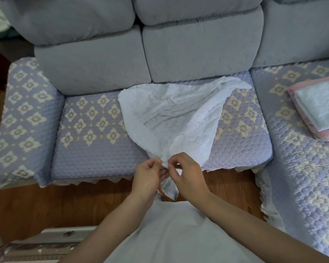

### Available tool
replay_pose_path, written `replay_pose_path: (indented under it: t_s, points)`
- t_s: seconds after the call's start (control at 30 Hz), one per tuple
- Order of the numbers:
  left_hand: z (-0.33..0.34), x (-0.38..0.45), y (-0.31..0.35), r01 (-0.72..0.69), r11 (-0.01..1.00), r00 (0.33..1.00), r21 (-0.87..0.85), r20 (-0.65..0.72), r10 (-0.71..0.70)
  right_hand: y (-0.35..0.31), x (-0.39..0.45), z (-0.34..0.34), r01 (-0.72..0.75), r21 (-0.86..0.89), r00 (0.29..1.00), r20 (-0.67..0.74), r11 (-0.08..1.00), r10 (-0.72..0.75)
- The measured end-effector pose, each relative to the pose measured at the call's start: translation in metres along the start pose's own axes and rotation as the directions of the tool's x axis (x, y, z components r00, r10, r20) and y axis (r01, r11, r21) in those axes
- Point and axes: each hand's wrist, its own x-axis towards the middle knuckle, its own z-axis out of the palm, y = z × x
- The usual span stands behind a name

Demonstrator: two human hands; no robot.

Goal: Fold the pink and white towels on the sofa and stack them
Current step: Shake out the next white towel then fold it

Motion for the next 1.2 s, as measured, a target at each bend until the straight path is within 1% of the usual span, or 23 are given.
replay_pose_path:
  t_s: [0.1, 0.23, 0.33, 0.4, 0.5, 0.6, 0.67, 0.7, 0.73, 0.77, 0.8, 0.83, 0.87, 0.9, 0.93, 0.97, 1.0, 1.03, 1.07, 1.1, 1.13, 1.2]
  points:
    - [-0.001, -0.001, -0.002, -0.026, 0.996, 1.0, 0.088, 0.011, 0.025, 0.002, 0.002, -0.002, -0.076, 0.033, 0.997, 0.016, 0.997, 0.075]
    - [0.001, -0.003, 0.0, -0.045, 0.987, 0.999, 0.156, 0.019, 0.043, 0.002, 0.004, -0.002, -0.037, -0.04, 0.999, 0.018, 0.999, 0.038]
    - [0.0, -0.001, 0.0, -0.042, 0.986, 0.999, 0.16, 0.033, 0.037, -0.001, 0.006, -0.002, -0.063, -0.029, 0.998, -0.029, 0.998, 0.062]
    - [0.001, 0.0, 0.0, -0.034, 0.989, 0.999, 0.142, 0.012, 0.032, -0.001, 0.005, -0.002, -0.069, -0.026, 0.996, -0.057, 0.997, 0.068]
    - [0.005, -0.001, 0.001, 0.014, 0.998, 1.0, 0.067, -0.029, -0.012, -0.004, 0.002, -0.002, 0.02, -0.08, 0.997, -0.07, 0.997, -0.026]
    - [0.007, -0.002, 0.003, 0.043, 0.998, 0.999, 0.038, -0.034, -0.042, -0.003, 0.002, -0.001, 0.124, -0.165, 0.989, -0.054, 0.978, -0.135]
    - [0.008, -0.003, 0.005, 0.06, 0.998, 0.998, 0.029, -0.019, -0.059, -0.003, 0.002, 0.0, 0.156, -0.18, 0.986, -0.036, 0.971, -0.165]
    - [0.009, -0.001, 0.007, 0.056, 0.998, 0.998, 0.036, -0.007, -0.055, -0.005, 0.002, -0.001, 0.152, -0.163, 0.988, -0.013, 0.975, -0.156]
    - [0.009, 0.001, 0.011, 0.039, 0.998, 0.999, 0.052, 0.004, -0.039, -0.007, 0.003, -0.002, 0.129, -0.118, 0.992, 0.014, 0.985, -0.128]
    - [0.01, 0.004, 0.015, 0.016, 0.997, 1.0, 0.078, 0.006, -0.017, -0.01, 0.006, -0.004, 0.072, -0.035, 0.996, 0.051, 0.997, -0.07]
    - [0.011, 0.007, 0.02, -0.006, 0.994, 1.0, 0.111, 0.001, 0.006, -0.014, 0.01, -0.01, -0.026, 0.09, 0.996, 0.087, 0.996, 0.018]
    - [0.011, 0.011, 0.027, -0.029, 0.987, 1.0, 0.161, -0.001, 0.029, -0.018, 0.015, -0.017, -0.147, 0.244, 0.986, 0.119, 0.959, 0.12]
    - [0.011, 0.015, 0.034, -0.049, 0.974, 0.999, 0.221, 0.007, 0.049, -0.02, 0.021, -0.025, -0.26, 0.402, 0.964, 0.158, 0.878, 0.213]
    - [0.013, 0.018, 0.043, -0.068, 0.961, 0.998, 0.27, 0.026, 0.063, -0.018, 0.027, -0.033, -0.347, 0.516, 0.938, 0.196, 0.783, 0.287]
    - [0.015, 0.021, 0.05, -0.082, 0.952, 0.996, 0.295, 0.044, 0.072, -0.015, 0.033, -0.041, -0.399, 0.582, 0.916, 0.213, 0.708, 0.34]
    - [0.018, 0.023, 0.059, -0.09, 0.951, 0.995, 0.296, 0.058, 0.076, -0.01, 0.036, -0.047, -0.416, 0.621, 0.903, 0.196, 0.664, 0.383]
    - [0.021, 0.024, 0.067, -0.094, 0.953, 0.995, 0.289, 0.064, 0.078, -0.001, 0.037, -0.049, -0.416, 0.642, 0.89, 0.145, 0.644, 0.431]
    - [0.026, 0.025, 0.075, -0.097, 0.958, 0.994, 0.27, 0.067, 0.082, 0.011, 0.034, -0.049, -0.42, 0.624, 0.872, 0.076, 0.659, 0.483]
    - [0.031, 0.024, 0.083, -0.099, 0.966, 0.994, 0.239, 0.074, 0.084, 0.021, 0.029, -0.049, -0.447, 0.56, 0.85, 0.024, 0.698, 0.526]
    - [0.036, 0.021, 0.091, -0.1, 0.975, 0.993, 0.199, 0.084, 0.084, 0.032, 0.022, -0.048, -0.493, 0.466, 0.833, 0.01, 0.735, 0.553]
    - [0.041, 0.018, 0.099, -0.1, 0.983, 0.991, 0.156, 0.1, 0.085, 0.044, 0.011, -0.044, -0.55, 0.369, 0.814, 0.035, 0.749, 0.58]
    - [0.051, 0.009, 0.114, -0.095, 0.992, 0.989, 0.088, 0.126, 0.084, 0.053, -0.011, -0.032, -0.638, 0.269, 0.769, 0.158, 0.722, 0.62]
